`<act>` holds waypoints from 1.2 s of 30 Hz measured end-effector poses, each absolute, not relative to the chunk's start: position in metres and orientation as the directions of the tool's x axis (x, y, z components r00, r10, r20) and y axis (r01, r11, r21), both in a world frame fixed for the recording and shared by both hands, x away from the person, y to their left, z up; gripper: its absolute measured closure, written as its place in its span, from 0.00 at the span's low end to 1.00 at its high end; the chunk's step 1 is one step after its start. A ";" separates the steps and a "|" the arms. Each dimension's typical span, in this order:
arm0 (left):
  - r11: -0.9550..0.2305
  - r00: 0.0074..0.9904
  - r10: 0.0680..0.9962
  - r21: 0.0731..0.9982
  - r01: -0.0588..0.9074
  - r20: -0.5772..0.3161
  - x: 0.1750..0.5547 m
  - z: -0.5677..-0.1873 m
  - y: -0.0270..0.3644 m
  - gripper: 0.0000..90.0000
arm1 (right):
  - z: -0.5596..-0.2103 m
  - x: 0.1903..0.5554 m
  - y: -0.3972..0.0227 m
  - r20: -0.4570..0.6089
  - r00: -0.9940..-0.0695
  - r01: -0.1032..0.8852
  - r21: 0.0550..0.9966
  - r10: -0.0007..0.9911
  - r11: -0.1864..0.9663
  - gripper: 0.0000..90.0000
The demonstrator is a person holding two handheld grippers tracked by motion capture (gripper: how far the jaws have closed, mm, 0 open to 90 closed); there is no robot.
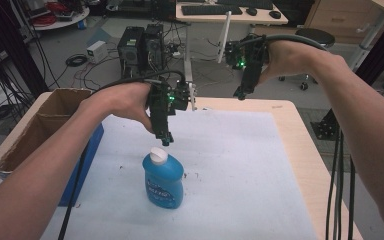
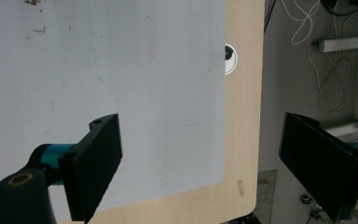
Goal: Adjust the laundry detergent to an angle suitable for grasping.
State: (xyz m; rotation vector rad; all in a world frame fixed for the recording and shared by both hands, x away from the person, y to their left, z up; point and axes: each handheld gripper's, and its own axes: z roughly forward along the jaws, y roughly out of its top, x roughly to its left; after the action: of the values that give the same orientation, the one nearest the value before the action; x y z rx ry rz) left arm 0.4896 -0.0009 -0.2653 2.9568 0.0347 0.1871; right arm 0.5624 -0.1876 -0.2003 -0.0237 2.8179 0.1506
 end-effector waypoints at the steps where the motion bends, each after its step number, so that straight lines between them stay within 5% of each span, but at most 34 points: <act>1: -0.984 0.992 0.036 0.179 0.013 0.124 0.490 -0.265 -0.001 0.19 | -0.200 0.562 -0.187 -0.316 -0.949 -0.033 0.098 0.000 0.995 0.14; 36: -0.988 0.990 0.054 0.153 0.034 0.130 0.491 -0.261 -0.006 0.19 | -0.201 0.556 -0.184 -0.319 -0.947 -0.052 0.077 -0.025 0.996 0.14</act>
State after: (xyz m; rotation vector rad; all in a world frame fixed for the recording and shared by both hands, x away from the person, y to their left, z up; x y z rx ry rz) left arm 0.4906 -0.0055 -0.2610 2.9827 0.0669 0.2003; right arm 0.5558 -0.1843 -0.2011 -0.0558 2.8153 0.1210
